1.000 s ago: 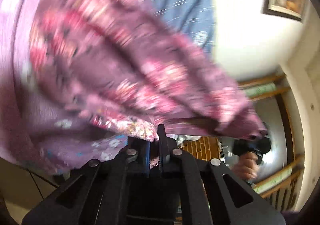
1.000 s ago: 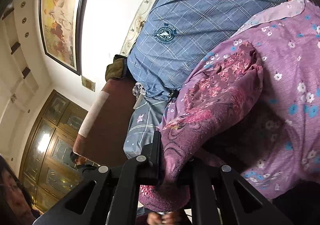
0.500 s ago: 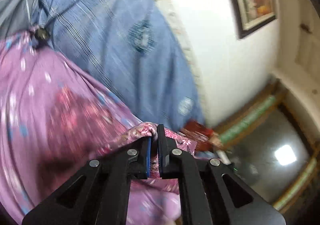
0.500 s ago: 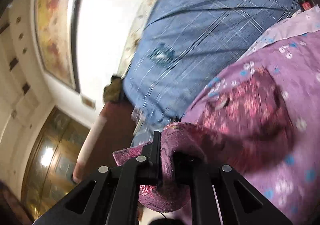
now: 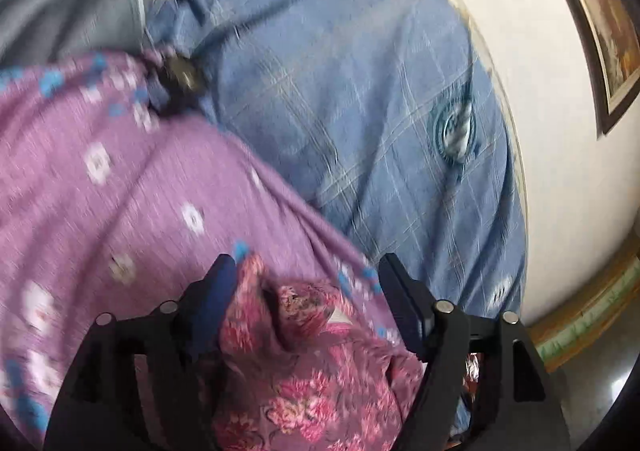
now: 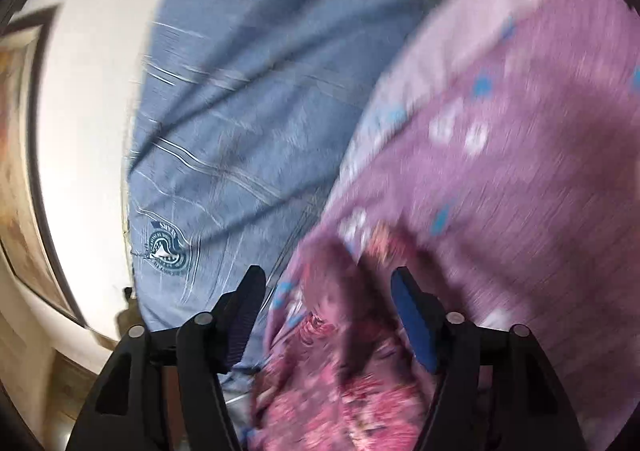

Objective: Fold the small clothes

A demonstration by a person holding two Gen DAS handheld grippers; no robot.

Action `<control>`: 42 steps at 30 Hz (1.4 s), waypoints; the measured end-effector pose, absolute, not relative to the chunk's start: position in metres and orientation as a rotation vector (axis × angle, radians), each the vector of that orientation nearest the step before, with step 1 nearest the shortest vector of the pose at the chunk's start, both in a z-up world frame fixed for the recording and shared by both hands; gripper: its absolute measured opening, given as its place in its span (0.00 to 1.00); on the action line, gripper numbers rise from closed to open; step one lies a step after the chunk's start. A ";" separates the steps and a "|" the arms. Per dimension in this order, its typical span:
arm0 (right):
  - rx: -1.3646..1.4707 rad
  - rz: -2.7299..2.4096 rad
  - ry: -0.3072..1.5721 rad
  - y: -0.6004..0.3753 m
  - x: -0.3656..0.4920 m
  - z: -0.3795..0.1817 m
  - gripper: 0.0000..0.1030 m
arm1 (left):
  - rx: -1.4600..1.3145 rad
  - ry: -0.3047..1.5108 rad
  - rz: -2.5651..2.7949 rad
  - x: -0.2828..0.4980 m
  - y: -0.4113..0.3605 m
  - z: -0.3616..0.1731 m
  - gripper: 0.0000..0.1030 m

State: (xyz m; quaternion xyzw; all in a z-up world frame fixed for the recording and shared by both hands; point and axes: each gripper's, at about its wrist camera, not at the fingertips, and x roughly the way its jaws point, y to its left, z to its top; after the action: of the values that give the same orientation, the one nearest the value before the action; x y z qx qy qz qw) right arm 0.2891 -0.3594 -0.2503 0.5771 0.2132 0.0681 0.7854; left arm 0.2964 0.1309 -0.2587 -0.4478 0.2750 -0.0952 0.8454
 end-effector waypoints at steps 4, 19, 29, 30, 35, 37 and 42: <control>1.030 0.285 0.604 -0.326 0.302 -0.220 0.46 | -0.830 0.702 -0.188 0.290 0.119 -0.240 0.73; 0.575 -0.274 0.693 -0.343 0.296 -0.212 0.11 | -0.551 0.926 -0.081 0.298 0.075 -0.286 0.73; 0.452 -0.040 0.933 -0.289 0.323 -0.239 0.00 | -0.471 0.926 0.005 0.299 0.077 -0.288 0.73; 0.508 -0.040 0.923 -0.301 0.320 -0.244 0.00 | -0.456 0.924 0.013 0.297 0.078 -0.289 0.73; 0.560 -0.021 0.750 -0.327 0.265 -0.196 0.11 | -0.435 0.927 0.018 0.282 0.082 -0.281 0.73; 0.645 0.152 0.773 -0.325 0.245 -0.195 0.17 | -0.489 0.910 -0.039 0.264 0.084 -0.273 0.73; 0.582 0.193 0.995 -0.300 0.220 -0.236 0.08 | -0.411 0.901 -0.100 0.215 0.064 -0.272 0.73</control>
State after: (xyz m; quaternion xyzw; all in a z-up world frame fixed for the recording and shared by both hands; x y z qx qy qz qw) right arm 0.2204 -0.3000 -0.2357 0.2746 0.4695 0.0913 0.8342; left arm 0.2153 0.0640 -0.2719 -0.1969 0.4320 -0.0482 0.8788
